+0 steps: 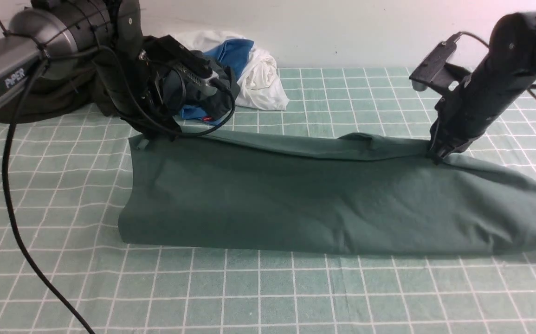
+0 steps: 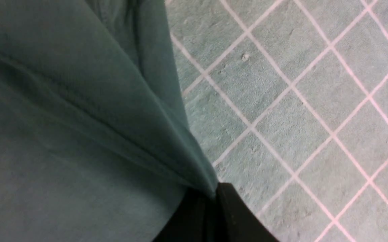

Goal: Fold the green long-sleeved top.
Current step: Use both arms to drag the lower edge of the fabric forward and fold it over the upper edge

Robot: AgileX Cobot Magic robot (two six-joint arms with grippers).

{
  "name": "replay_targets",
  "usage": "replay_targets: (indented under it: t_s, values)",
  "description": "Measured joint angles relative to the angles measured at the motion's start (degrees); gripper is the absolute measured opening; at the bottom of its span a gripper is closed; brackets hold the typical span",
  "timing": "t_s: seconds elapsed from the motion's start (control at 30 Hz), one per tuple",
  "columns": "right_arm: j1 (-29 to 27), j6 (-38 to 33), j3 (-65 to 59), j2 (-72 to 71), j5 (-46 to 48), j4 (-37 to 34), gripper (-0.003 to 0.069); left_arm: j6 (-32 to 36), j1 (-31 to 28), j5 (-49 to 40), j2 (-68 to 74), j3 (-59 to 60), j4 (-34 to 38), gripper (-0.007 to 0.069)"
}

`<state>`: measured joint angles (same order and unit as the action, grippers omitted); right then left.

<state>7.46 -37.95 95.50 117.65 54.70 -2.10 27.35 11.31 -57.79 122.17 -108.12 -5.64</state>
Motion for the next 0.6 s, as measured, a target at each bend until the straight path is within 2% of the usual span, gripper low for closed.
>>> replay_targets:
  t_s: [0.13, 0.2, 0.27, 0.37, 0.4, 0.43, 0.47, 0.5, 0.6]
  values:
    - [-0.1, 3.4, 0.0, 2.2, -4.9, 0.0, 0.0055, 0.0, -0.2, 3.9, 2.5, 0.0, -0.7, 0.0021]
    - [-0.1, 6.6, 0.1, 3.4, -8.3, 0.1, 0.0090, -0.7, -0.3, 6.1, 3.6, 0.0, -1.8, 0.0034]
    - [-0.1, 11.6, 0.1, 4.0, -11.8, 0.3, 0.0154, -3.4, -0.4, 8.5, 4.2, 0.0, -3.4, 0.0066]
    - [-0.1, 16.4, 0.6, 3.7, -12.9, 0.3, 0.0229, -8.2, -0.4, 10.2, 4.4, 0.0, -6.3, 0.0135]
    - [-0.1, 16.5, 0.6, 3.7, -12.8, 0.3, 0.0233, -8.9, -0.4, 10.3, 4.4, 0.0, -6.7, 0.0146]
    - [0.2, 17.5, 0.6, 3.2, -11.6, 0.3, 0.0261, -11.4, -0.4, 10.5, 4.4, 0.0, -7.9, 0.0192]
    - [0.3, 17.5, 0.6, 3.1, -11.4, 0.2, 0.0267, -11.7, -0.4, 10.5, 4.5, 0.0, -8.1, 0.0207]
    - [0.9, 17.8, 0.7, 2.4, -9.9, -0.1, 0.0279, -14.0, -0.4, 10.5, 4.5, 0.0, -8.9, 0.0266]
    - [3.3, 17.6, 0.8, 1.7, -6.1, -2.7, 0.0289, -17.7, -0.5, 9.8, 4.5, -0.5, -9.4, 0.0360]
